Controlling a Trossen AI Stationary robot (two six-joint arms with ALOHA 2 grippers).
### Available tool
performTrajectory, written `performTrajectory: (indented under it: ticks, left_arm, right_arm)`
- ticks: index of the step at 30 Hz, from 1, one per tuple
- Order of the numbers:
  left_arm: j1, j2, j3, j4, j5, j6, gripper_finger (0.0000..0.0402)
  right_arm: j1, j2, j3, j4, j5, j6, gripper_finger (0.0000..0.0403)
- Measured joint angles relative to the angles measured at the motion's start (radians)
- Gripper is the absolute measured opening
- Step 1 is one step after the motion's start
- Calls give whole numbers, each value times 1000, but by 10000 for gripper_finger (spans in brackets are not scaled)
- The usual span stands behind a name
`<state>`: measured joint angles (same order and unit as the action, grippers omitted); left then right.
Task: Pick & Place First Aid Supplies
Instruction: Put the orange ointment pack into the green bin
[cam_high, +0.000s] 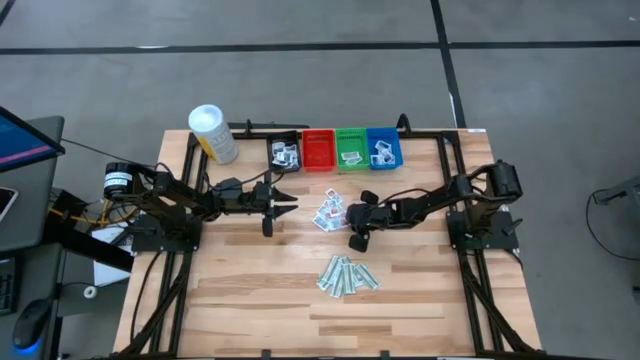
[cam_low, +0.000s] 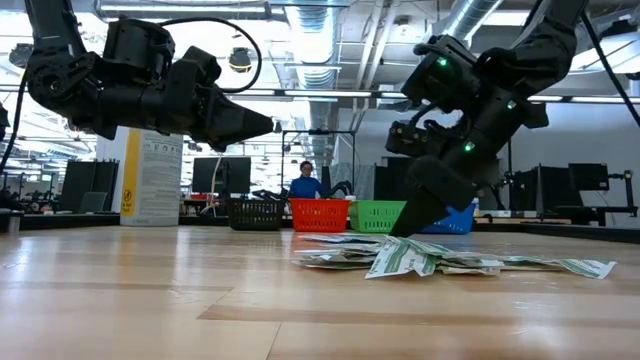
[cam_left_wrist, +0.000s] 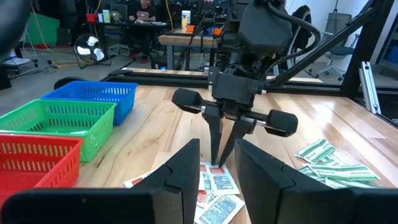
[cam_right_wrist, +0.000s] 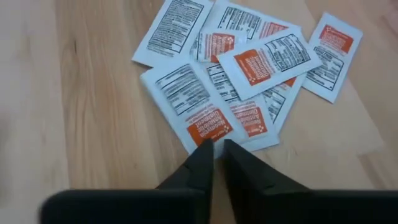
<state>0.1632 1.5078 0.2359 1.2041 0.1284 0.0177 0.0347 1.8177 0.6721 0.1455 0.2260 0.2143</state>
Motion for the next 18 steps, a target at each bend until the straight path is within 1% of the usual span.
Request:
performTrajectory:
  ticks: [2,3,6,10,14,18]
  left_arm:
    - [-1,0,0,0,0,0,102]
    - [-1,0,0,0,0,0,102]
    - [-1,0,0,0,0,0,102]
    - [-1,0,0,0,0,0,102]
    - [-1,0,0,0,0,0,102]
    - [-1,0,0,-3,0,0,102]
  right_arm:
    - [11,-21,-5,-10,-6,-3,9]
    - [17,-36,-9,-28,-13,-4,5]
    - [36,-95,-13,-54,-11,-4,8]
    - [63,-173,-21,-125,7,-18,2]
    - [88,-255,-15,-141,66,-25,1]
    - [106,-302,-16,-149,107,-30,1]
